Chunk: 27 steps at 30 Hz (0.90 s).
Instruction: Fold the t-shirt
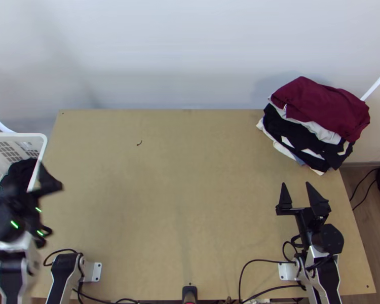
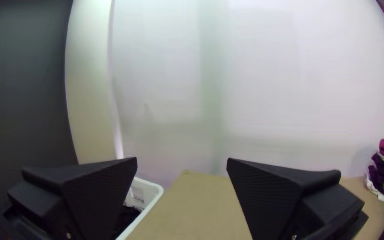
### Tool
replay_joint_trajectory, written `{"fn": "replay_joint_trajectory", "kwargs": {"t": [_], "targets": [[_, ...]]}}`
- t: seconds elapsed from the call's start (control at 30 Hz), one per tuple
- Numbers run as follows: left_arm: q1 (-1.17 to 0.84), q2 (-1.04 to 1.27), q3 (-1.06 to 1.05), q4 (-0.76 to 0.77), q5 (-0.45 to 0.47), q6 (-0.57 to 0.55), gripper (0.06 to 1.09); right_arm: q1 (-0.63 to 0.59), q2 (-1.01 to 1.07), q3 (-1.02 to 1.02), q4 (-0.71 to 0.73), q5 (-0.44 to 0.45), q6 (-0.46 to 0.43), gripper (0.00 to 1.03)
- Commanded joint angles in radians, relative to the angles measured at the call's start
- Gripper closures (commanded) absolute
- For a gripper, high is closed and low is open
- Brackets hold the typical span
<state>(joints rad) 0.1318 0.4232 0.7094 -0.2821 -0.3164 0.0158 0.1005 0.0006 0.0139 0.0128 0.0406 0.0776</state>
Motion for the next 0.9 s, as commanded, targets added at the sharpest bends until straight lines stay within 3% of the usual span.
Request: {"fn": "replay_joint_trajectory", "kwargs": {"t": [0.0,0.07,0.27,0.57,0.87], "targets": [[0.112,0.183,0.186,-0.121,0.046,-0.039,0.1,-0.007,-0.002,-0.005,-0.02,0.008,-0.007,0.04],[0.221,0.264,0.262,-0.155,0.111,-0.043,0.1,-0.007,-0.002,-0.005,-0.02,0.008,-0.007,0.04],[0.628,0.537,0.423,-0.163,0.442,-0.042,0.1,-0.007,-0.002,-0.005,-0.02,0.008,-0.007,0.04],[0.787,1.033,0.657,-0.167,0.497,0.024,0.1,-0.007,-0.002,-0.005,-0.02,0.008,-0.007,0.04],[0.832,1.623,1.042,-0.382,0.542,0.024,0.1,-0.007,-0.002,-0.005,-0.02,0.008,-0.007,0.04]]}}
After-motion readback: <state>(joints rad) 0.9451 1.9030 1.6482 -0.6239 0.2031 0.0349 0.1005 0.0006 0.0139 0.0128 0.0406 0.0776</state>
